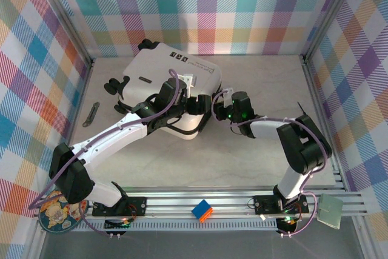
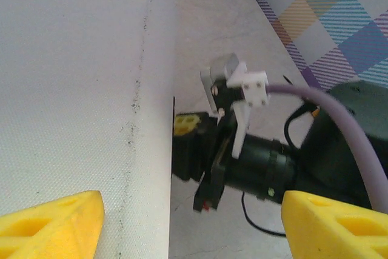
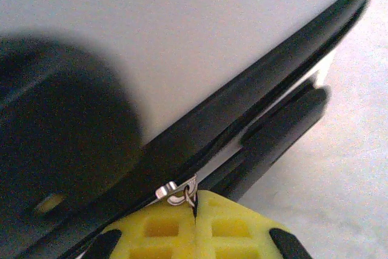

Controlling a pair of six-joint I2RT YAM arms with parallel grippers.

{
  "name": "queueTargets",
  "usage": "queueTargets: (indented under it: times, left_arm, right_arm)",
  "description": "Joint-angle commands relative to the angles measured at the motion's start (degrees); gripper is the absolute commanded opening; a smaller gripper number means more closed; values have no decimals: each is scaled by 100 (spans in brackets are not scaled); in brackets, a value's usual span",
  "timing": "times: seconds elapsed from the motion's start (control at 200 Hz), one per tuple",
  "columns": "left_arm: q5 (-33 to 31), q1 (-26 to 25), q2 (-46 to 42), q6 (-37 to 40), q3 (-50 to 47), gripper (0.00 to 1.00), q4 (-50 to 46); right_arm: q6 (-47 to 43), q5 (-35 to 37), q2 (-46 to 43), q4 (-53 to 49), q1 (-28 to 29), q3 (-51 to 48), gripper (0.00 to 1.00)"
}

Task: Pack the luggage

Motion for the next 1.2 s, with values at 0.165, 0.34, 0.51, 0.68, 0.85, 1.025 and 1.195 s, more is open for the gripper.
queueTargets:
  times: [0.165, 0.34, 0.51, 0.68, 0.85, 1.025, 1.195]
  left_arm:
    - [25, 112, -20, 1, -247, 76, -608]
    - [21, 122, -55, 21, -265, 76, -610]
    - [8, 156, -113, 52, -309, 76, -608]
    - [10, 256, -231, 107, -392, 76, -617]
    - [20, 350, -267, 141, -397, 76, -644]
    - [71, 403, -149, 268, -157, 76, -708]
    - [318, 396, -13, 402, 260, 75, -793]
  right_arm:
    - [297, -111, 920, -514, -956, 1264, 0]
    - [445, -295, 1041, -533, -1184, 1473, 0]
    - [495, -104, 725, -525, -1264, 1128, 0]
    - [658, 73, 188, -437, -1308, 413, 0]
    - [939, 176, -508, -477, -1308, -320, 0]
    - [1058, 449, -1312, -426, -880, -1185, 0]
    - [980, 840, -1782, -617, -137, -1606, 0]
